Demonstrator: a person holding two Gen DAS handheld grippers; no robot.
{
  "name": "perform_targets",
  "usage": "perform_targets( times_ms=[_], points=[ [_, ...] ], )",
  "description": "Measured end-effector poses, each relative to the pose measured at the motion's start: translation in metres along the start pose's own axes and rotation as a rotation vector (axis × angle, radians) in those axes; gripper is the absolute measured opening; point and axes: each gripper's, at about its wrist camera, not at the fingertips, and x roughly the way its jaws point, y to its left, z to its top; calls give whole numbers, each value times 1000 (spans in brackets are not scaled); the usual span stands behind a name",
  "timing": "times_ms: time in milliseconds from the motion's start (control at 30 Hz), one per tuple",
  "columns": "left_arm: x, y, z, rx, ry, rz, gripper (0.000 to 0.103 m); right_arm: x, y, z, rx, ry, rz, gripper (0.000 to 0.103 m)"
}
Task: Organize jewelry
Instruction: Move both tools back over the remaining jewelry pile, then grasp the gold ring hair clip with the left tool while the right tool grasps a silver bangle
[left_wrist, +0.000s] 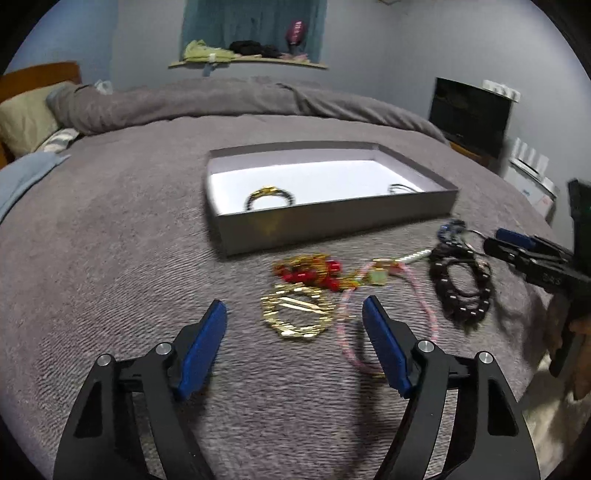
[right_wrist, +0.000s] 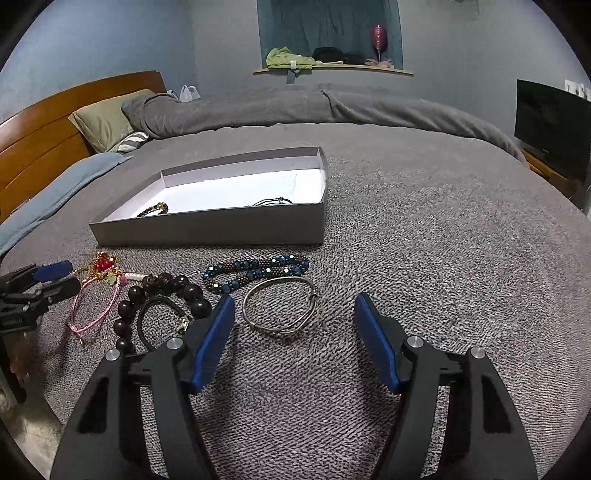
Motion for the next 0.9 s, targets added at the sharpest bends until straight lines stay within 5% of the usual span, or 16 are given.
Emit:
perform_targets(
  times_ms=[200, 300, 900],
  points=[
    [13, -10, 0, 54, 34, 19, 76, -1, 1, 0, -6, 2, 6, 67],
    [14, -9, 0, 58, 37, 24, 68, -1, 2, -1, -14, 2, 9, 67],
    [17, 6, 8, 18, 54, -50, 61, 1, 5, -1, -23, 11, 14, 67]
  ],
)
